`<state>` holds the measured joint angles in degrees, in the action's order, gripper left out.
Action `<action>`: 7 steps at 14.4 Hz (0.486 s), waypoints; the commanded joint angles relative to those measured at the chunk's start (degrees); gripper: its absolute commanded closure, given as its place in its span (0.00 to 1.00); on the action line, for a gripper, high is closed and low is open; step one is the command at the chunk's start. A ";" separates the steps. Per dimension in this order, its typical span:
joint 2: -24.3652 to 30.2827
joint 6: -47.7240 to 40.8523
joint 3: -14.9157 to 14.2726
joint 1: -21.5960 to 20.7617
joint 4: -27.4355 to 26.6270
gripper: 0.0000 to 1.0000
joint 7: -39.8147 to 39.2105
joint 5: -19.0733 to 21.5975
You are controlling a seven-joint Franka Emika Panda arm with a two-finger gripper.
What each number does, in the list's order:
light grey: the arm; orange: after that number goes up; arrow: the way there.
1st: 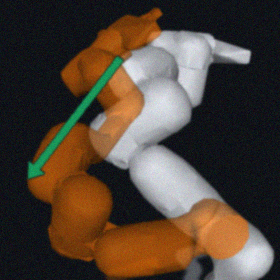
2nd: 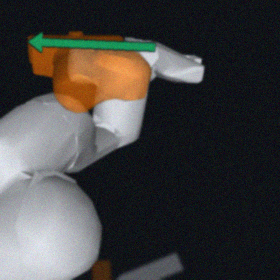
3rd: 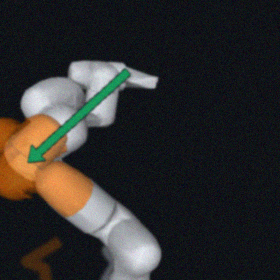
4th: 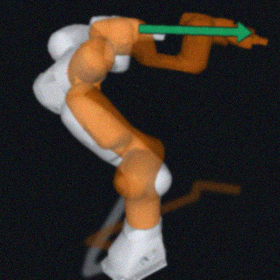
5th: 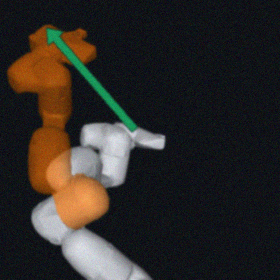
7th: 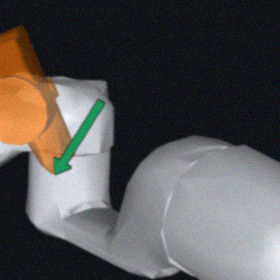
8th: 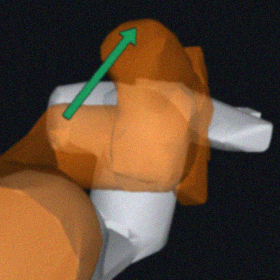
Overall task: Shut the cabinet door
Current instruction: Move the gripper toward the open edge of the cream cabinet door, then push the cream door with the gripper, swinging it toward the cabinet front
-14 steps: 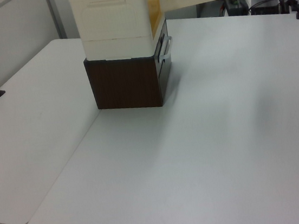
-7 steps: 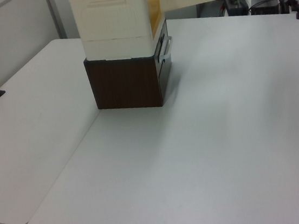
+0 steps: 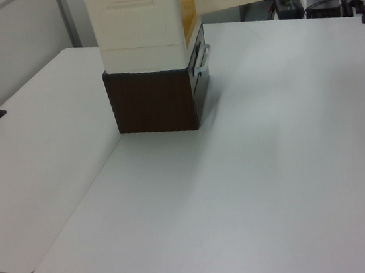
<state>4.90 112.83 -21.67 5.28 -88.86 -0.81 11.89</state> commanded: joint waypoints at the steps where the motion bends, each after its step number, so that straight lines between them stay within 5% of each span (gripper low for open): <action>1: -0.41 8.52 -3.11 -0.01 -0.44 1.00 3.97 3.23; 7: -6.03 19.17 -4.17 1.39 -0.53 1.00 6.78 3.40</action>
<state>2.02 127.80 -25.74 6.00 -89.37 4.36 14.24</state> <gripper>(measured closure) 0.991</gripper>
